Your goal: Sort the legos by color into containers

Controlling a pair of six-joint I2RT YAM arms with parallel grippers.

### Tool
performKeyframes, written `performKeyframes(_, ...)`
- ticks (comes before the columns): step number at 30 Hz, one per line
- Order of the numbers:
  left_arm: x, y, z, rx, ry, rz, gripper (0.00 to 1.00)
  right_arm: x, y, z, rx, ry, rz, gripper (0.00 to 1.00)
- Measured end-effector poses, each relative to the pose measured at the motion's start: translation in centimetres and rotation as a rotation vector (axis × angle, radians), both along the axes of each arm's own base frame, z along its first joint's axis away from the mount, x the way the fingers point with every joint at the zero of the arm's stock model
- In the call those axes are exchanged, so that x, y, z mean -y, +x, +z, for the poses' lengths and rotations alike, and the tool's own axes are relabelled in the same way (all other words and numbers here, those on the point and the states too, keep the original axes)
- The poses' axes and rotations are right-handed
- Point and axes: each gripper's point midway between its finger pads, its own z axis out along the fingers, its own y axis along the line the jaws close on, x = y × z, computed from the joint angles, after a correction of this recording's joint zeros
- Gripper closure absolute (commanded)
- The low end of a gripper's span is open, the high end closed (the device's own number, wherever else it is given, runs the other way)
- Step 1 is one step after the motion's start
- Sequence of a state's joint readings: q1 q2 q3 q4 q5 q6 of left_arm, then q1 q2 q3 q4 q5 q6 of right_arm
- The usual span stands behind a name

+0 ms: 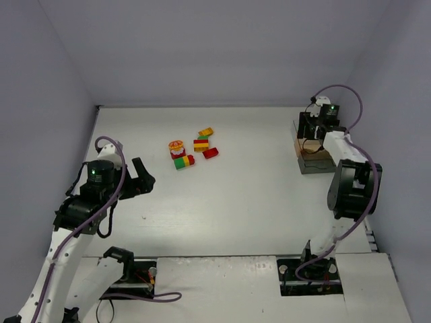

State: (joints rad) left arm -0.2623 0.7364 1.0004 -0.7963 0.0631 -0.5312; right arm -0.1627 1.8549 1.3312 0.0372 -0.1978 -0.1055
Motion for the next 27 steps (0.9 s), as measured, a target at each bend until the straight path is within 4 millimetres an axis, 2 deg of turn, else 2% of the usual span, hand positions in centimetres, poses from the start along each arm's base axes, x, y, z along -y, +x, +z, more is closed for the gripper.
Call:
performKeyframes(2,0.0,0.1,-0.1,-0.003,0.001,0.000,0.08,-1.7,0.1,1.7,0.032,0.002,0.028,0.40)
performKeyframes(4,0.1,0.3,-0.1,-0.003,0.001,0.000,0.08,-4.8,0.1,3.7,0.069,0.010,0.079,0.32)
performKeyframes(7,0.1,0.5,-0.1,-0.001,0.000,-0.001,0.08,-12.5,-0.3,5.9,0.115,0.037,0.215,0.25)
performKeyframes(10,0.2,0.5,-0.1,-0.001,-0.001,-0.002,0.08,-20.8,-1.9,6.1,0.117,0.076,0.366,0.19)
performKeyframes(11,0.2,0.5,-0.1,-0.001,-0.002,-0.003,0.08,-23.1,-2.6,5.8,0.108,0.088,0.405,0.16)
performKeyframes(12,0.2,0.5,0.0,0.000,-0.002,-0.003,0.08,-25.2,-3.3,5.4,0.097,0.099,0.440,0.09)
performKeyframes(14,0.2,0.5,0.0,0.001,-0.003,-0.004,0.08,-28.7,-4.5,4.3,0.068,0.116,0.493,0.05)
performKeyframes(18,0.2,0.3,0.1,0.007,-0.006,-0.007,0.08,-33.9,-4.6,1.5,0.022,0.112,0.535,0.00)
performKeyframes(21,0.2,0.1,0.2,0.011,-0.007,-0.007,0.08,-36.7,-4.1,-1.0,-0.002,0.086,0.542,0.00)
performKeyframes(24,0.1,-0.3,0.2,0.007,-0.006,-0.006,0.08,-38.6,-3.7,-3.7,-0.029,0.063,0.531,0.00)
performKeyframes(27,0.0,-0.7,0.2,0.005,-0.006,-0.006,0.08,-39.3,-3.0,-5.8,-0.047,0.042,0.509,0.00)
